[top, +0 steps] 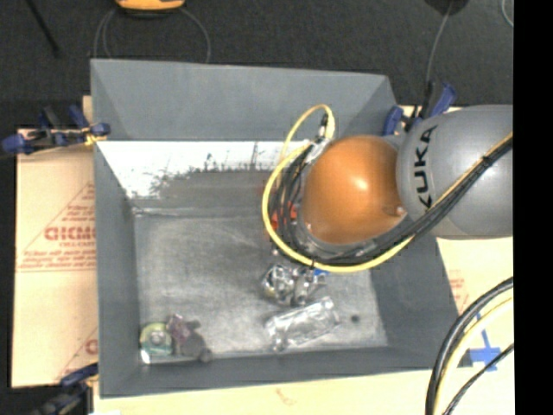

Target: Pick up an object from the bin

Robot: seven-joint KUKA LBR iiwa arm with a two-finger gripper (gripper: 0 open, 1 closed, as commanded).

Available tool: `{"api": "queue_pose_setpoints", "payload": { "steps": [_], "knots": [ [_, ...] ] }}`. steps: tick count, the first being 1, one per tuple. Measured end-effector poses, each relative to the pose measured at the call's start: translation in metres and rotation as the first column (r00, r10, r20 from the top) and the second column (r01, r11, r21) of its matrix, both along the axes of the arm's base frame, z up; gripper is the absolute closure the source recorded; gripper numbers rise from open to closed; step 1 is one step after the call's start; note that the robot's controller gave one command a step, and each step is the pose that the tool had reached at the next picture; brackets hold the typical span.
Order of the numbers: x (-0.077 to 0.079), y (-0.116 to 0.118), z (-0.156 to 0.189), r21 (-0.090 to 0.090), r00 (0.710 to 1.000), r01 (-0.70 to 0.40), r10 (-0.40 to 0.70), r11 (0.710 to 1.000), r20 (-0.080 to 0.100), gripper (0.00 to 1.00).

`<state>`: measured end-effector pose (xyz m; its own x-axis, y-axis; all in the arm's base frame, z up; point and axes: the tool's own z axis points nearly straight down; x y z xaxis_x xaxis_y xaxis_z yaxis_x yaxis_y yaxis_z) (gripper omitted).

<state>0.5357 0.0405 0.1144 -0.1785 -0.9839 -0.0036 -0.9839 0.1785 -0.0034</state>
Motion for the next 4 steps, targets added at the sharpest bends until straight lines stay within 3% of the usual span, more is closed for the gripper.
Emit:
{"api": "queue_pose_setpoints", "payload": {
  "steps": [1,2,3,4],
  "knots": [
    [0.000,0.000,0.000,0.000,1.000,-0.001,0.001,1.000,-0.001,0.00],
    [0.078,-0.022,-0.007,-0.004,0.966,-0.257,0.257,0.966,0.001,0.00],
    [0.106,-0.016,-0.004,-0.003,0.967,-0.254,0.254,0.967,0.003,0.00],
    [0.043,-0.013,-0.036,-0.001,0.942,-0.336,0.336,0.942,0.005,0.00]
  ]
}}
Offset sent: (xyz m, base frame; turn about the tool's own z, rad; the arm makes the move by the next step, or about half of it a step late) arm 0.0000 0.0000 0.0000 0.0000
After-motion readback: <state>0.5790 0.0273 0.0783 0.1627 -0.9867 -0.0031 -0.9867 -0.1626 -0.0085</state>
